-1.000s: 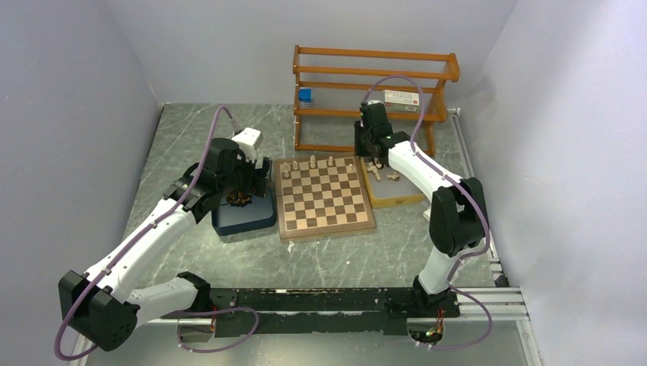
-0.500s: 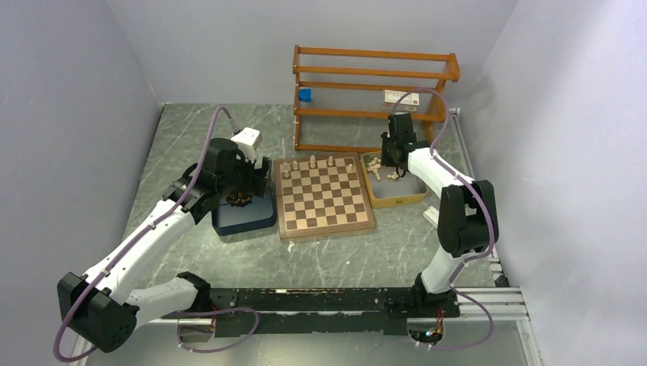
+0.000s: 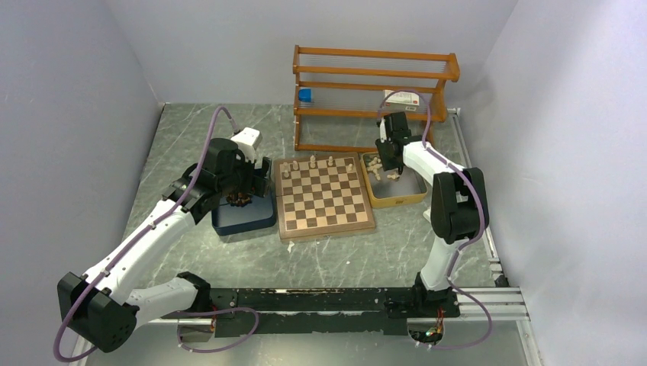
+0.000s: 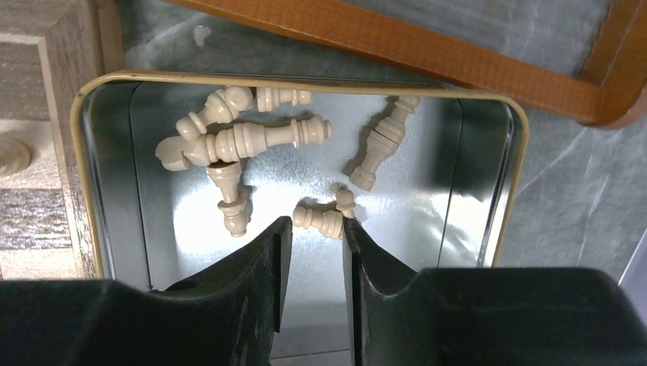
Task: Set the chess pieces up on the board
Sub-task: Pick up the chess piece from the storage box.
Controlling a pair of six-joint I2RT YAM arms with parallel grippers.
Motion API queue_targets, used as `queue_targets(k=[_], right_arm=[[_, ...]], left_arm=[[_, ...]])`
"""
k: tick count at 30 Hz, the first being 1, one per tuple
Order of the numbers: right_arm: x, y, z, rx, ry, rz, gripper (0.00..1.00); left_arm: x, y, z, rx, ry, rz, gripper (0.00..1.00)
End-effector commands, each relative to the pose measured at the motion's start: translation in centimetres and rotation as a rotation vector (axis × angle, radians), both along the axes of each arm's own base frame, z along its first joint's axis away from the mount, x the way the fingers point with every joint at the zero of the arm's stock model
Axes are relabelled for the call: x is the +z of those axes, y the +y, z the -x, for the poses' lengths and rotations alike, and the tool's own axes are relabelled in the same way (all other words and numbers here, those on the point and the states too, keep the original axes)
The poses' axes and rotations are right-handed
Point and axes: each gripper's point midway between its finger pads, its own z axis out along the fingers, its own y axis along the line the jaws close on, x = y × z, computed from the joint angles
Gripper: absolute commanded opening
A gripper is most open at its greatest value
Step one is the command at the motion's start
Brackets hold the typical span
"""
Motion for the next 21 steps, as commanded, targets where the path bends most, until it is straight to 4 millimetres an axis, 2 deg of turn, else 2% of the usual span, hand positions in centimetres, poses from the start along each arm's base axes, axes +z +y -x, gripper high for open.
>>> queue_targets(k=[1, 3, 6, 12, 16, 21], right_arm=[[0.6, 0.9, -0.2, 0.214, 0.003, 0.009, 0.35], [0.9, 1.4, 0.0, 0.308, -0.019, 0.014, 0.35], [1.0, 1.2, 0.0, 0.356, -0.030, 0.047, 0.34], [-1.1, 0.5, 0.2, 0.394, 0.047, 0.099, 0.33], [-1.9, 0.7, 0.4, 0.441, 0.069, 0.103, 0.32], [-2.9, -0.1, 0.7, 0.459, 0.123, 0.151, 0.33]], left_arm=[[0.8, -0.3, -0.1, -0.015, -0.036, 0.014, 0.95], [0.8, -0.3, -0.1, -0.017, -0.037, 0.015, 0.95], [0.8, -0.3, -0.2, -0.013, -0.035, 0.012, 0.95], [0.8, -0.2, -0.2, -0.012, -0.035, 0.011, 0.95], [0.7, -0.2, -0.2, -0.011, -0.034, 0.009, 0.95], [0.6, -0.2, -0.2, -0.009, -0.031, 0.007, 0.95]])
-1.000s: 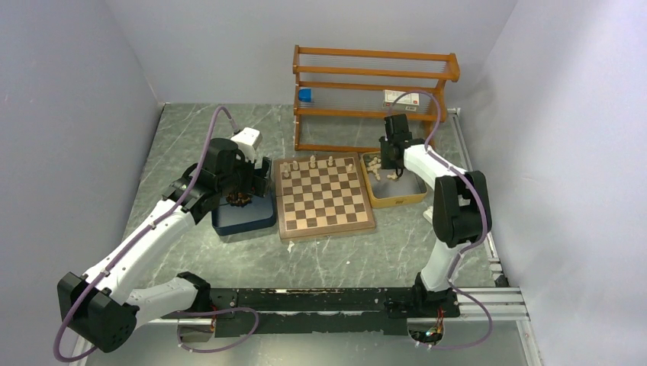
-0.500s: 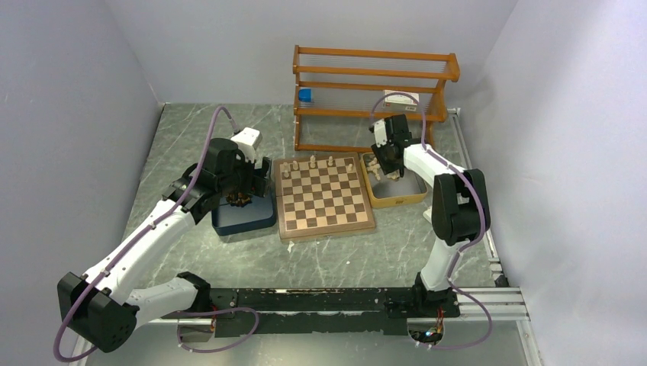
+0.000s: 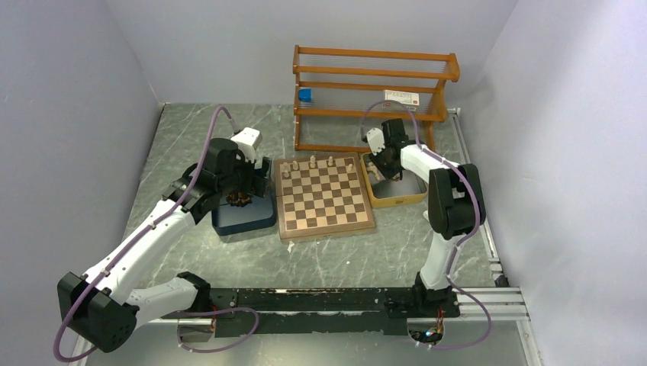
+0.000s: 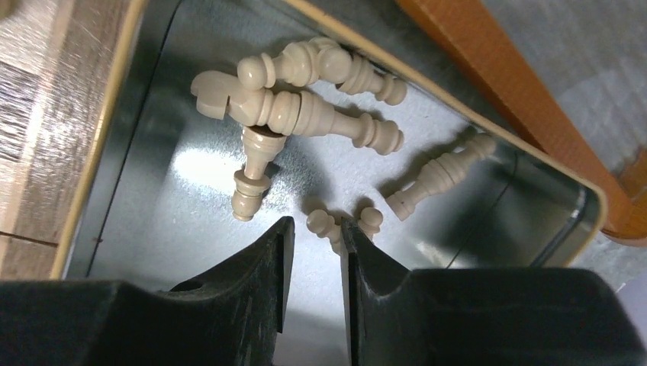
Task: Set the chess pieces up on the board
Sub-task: Pick up the chess piece from the storage box.
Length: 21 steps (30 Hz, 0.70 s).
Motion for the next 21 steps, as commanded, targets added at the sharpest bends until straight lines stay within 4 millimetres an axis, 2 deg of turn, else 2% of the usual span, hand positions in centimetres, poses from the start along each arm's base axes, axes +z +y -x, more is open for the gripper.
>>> queue_targets(k=[1, 6, 12, 15, 19, 21], right_arm=[[-0.7, -0.9, 0.0, 0.040, 0.037, 0.059, 0.33], [-1.2, -0.9, -0.2, 0.062, 0.039, 0.071, 0.33], [-2.1, -2.2, 0.5, 0.041, 0.082, 0.140, 0.32], [-1.8, -2.2, 0.4, 0.040, 0.082, 0.145, 0.32], [-1.0, -1.0, -0.1, 0.054, 0.047, 0.083, 0.33], [-1.2, -1.3, 0.0, 0.059, 0.062, 0.104, 0.34]], left_arm=[[0.7, -0.2, -0.2, -0.008, -0.034, 0.008, 0.95], [0.7, -0.2, -0.2, -0.010, -0.032, 0.008, 0.95], [0.8, -0.2, -0.2, -0.009, -0.036, 0.008, 0.95], [0.7, -0.2, -0.2, -0.011, -0.033, 0.009, 0.95], [0.8, -0.3, -0.2, -0.015, -0.034, 0.011, 0.95], [0.7, -0.3, -0.2, -0.013, -0.031, 0.009, 0.95]])
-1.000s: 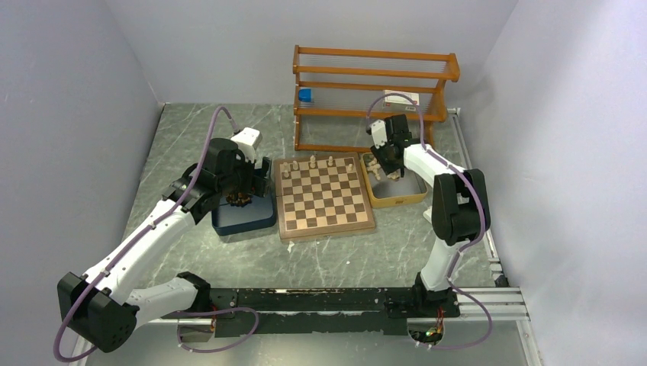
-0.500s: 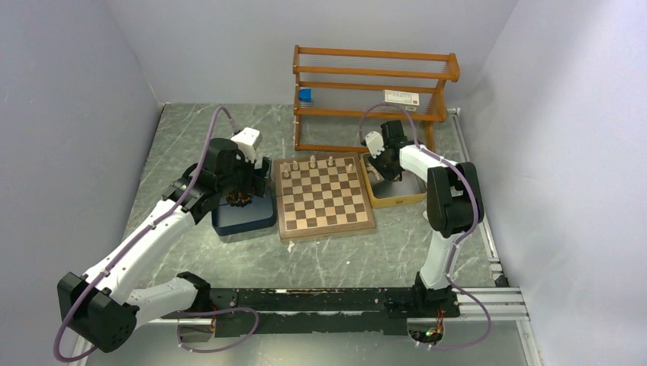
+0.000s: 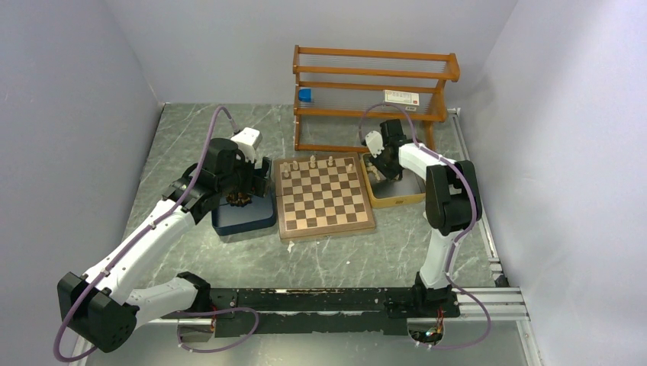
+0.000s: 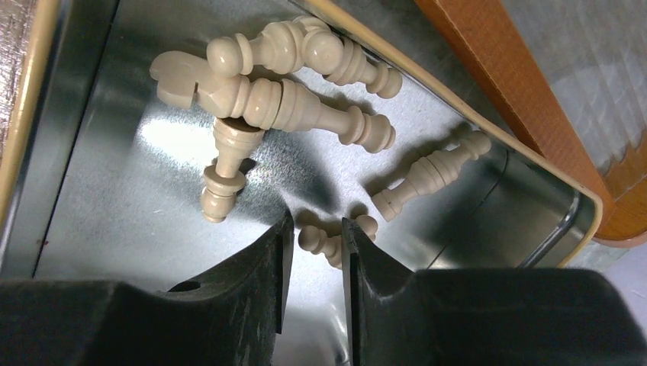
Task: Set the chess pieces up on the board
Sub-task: Pick up the chess piece from the storage box.
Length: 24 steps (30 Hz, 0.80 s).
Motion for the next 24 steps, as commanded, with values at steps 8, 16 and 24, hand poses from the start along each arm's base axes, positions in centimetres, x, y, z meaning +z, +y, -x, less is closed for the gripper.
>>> queue_targets(k=[8, 16, 24], right_arm=[[0.2, 0.1, 0.3, 0.097, 0.082, 0.032, 0.40], [-0.9, -0.7, 1.3, 0.174, 0.135, 0.094, 0.41], [-1.8, -1.1, 0.7, 0.193, 0.131, 0.127, 0.39]], left_arm=[[0.6, -0.3, -0.2, -0.015, -0.030, 0.010, 0.95], [0.5, -0.4, -0.3, -0.015, -0.026, 0.007, 0.95], [0.4, -0.3, -0.3, -0.012, -0.025, 0.002, 0.95]])
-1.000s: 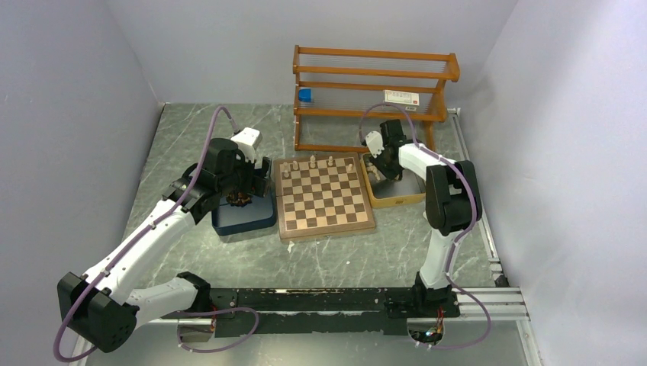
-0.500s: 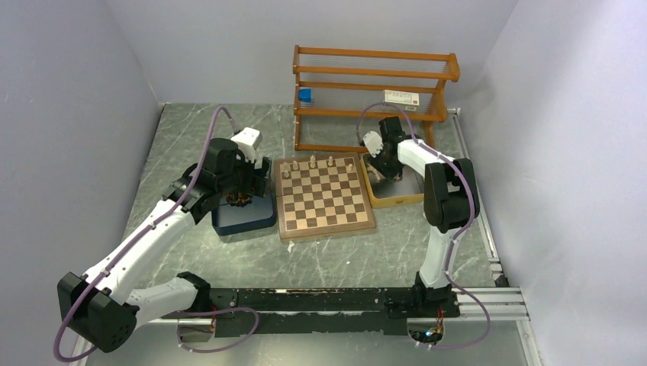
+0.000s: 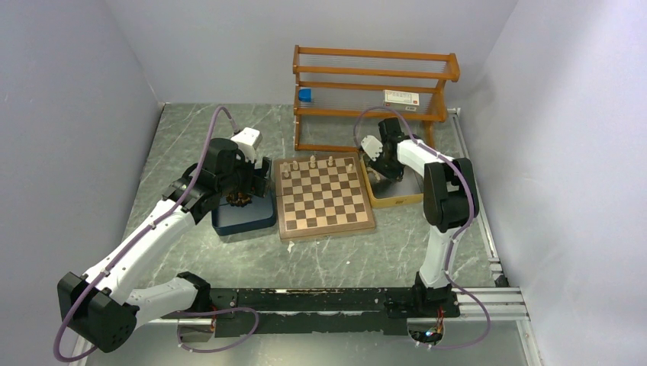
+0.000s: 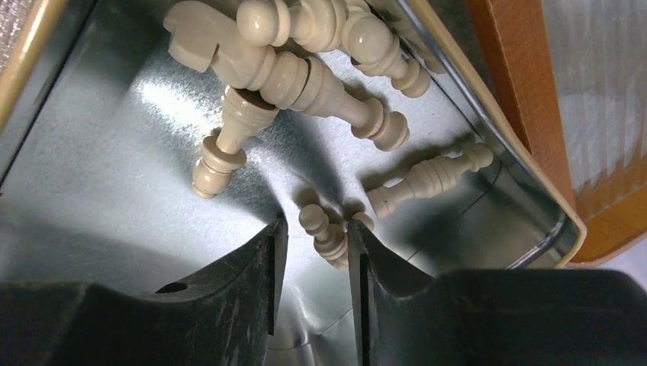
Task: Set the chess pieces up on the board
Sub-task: Pick up the chess piece from the storage box.
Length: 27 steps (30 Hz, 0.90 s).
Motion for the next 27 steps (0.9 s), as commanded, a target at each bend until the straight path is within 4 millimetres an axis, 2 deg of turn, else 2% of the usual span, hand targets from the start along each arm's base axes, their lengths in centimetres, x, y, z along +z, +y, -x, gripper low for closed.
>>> queue_targets(k=[1, 14, 19, 27], right_arm=[[-1.9, -0.3, 0.4, 0.039, 0.049, 0.027, 0.39], [-4.1, 1.6, 0.7, 0.062, 0.123, -0.069, 0.32], [-4.3, 1.3, 1.0, 0.040, 0.147, -0.065, 0.26], [-4.1, 0.9, 1.3, 0.017, 0.168, -0.056, 0.23]], left_arm=[[0.4, -0.2, -0.3, -0.010, -0.026, 0.002, 0.95], [0.6, -0.2, -0.3, -0.009, -0.033, 0.003, 0.94], [0.8, -0.1, -0.2, -0.008, -0.037, 0.005, 0.94], [0.9, -0.1, -0.2, -0.009, -0.039, 0.009, 0.94]])
